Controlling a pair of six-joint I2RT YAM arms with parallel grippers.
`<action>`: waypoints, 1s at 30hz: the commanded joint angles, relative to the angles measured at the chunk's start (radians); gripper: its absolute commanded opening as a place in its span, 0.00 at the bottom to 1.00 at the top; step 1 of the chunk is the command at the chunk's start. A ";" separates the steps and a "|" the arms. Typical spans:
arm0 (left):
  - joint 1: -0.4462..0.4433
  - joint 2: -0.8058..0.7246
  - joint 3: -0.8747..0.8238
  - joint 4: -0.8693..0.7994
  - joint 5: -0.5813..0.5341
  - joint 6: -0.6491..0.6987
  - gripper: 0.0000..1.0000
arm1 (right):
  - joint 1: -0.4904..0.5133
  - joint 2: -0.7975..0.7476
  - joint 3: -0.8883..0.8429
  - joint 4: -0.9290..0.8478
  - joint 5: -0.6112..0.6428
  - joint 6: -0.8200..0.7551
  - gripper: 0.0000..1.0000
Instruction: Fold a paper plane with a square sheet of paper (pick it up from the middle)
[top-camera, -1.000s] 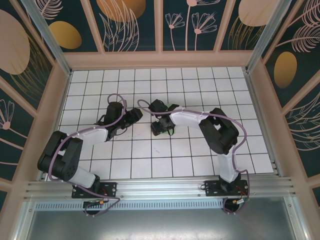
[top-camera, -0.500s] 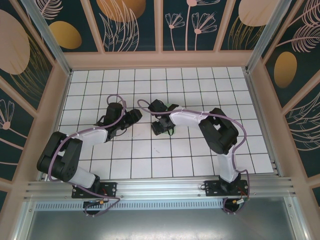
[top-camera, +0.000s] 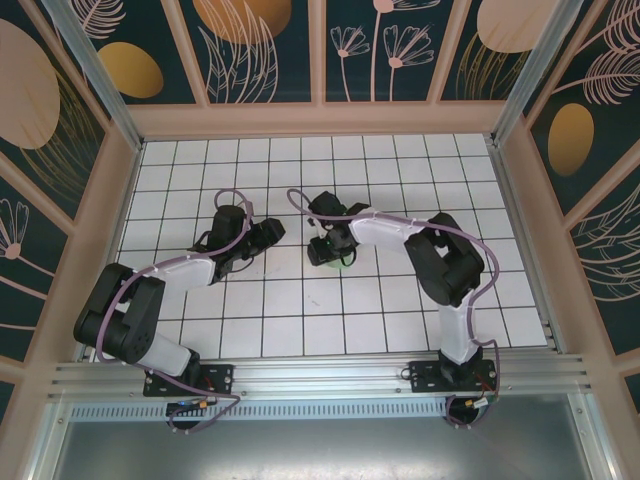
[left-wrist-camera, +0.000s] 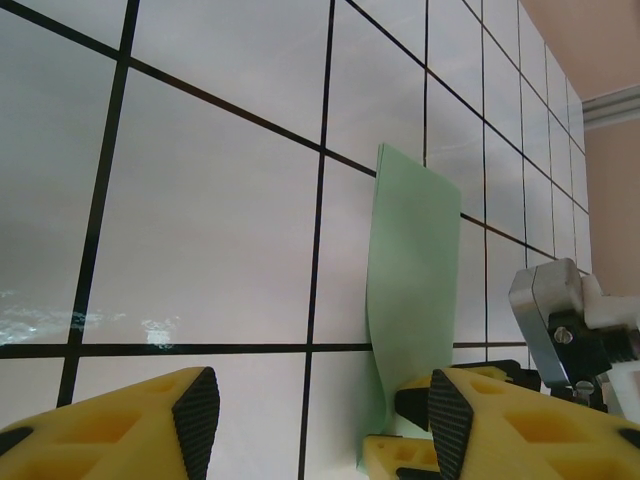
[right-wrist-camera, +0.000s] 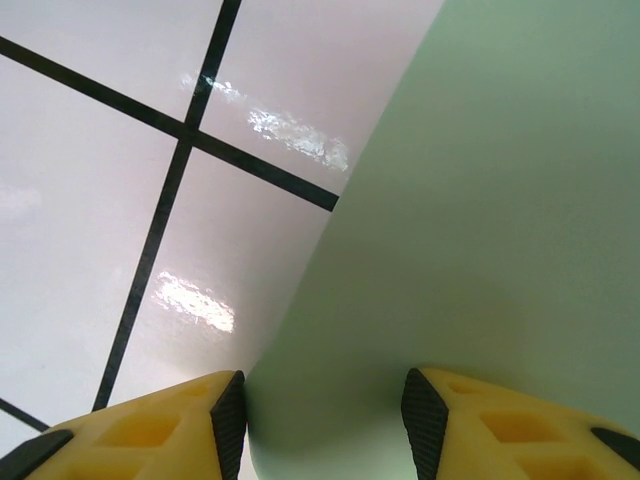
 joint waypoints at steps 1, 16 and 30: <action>0.003 0.009 0.006 0.012 0.022 0.016 0.61 | -0.026 -0.006 -0.051 0.006 -0.078 0.027 0.50; 0.003 0.035 0.020 0.021 0.058 0.012 0.61 | -0.096 -0.041 -0.115 0.057 -0.176 0.048 0.47; 0.003 0.047 0.026 0.031 0.081 0.007 0.61 | -0.120 -0.048 -0.139 0.085 -0.220 0.073 0.51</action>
